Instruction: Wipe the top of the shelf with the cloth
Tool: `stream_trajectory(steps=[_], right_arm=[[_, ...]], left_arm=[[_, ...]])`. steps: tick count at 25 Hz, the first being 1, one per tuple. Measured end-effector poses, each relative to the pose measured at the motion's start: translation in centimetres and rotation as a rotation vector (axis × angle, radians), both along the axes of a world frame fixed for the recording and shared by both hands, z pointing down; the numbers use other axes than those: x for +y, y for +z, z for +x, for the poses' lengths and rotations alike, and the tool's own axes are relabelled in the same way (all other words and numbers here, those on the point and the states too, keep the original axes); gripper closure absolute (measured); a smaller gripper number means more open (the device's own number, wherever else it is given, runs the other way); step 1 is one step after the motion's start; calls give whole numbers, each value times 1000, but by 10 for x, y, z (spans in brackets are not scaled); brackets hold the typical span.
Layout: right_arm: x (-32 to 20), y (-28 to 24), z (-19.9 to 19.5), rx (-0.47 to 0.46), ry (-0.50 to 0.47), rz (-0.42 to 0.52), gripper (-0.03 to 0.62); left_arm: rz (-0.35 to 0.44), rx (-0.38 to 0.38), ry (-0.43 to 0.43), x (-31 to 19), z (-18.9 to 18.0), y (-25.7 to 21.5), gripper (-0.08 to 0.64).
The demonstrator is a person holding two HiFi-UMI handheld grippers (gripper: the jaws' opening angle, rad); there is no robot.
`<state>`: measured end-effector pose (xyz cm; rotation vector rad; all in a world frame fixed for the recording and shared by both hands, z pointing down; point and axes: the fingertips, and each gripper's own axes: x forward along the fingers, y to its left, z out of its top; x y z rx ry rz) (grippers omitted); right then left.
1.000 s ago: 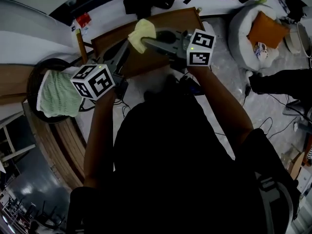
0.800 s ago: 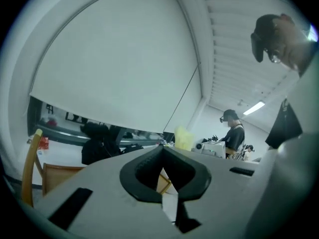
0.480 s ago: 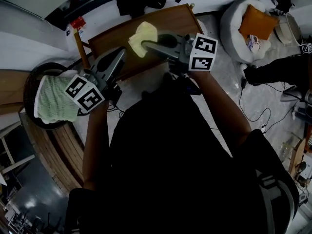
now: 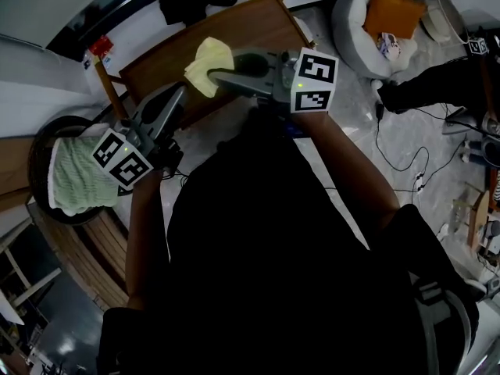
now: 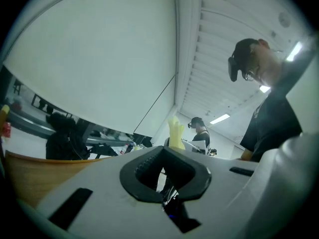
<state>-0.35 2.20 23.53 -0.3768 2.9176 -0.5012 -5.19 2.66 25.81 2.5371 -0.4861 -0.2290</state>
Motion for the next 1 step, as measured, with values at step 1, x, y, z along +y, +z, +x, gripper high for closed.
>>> stream_trajectory(steps=[1], right_arm=[[-4,1,-2,5,-4,-4,545]], left_arm=[[-7,3,-2,-5,-1,1,549]])
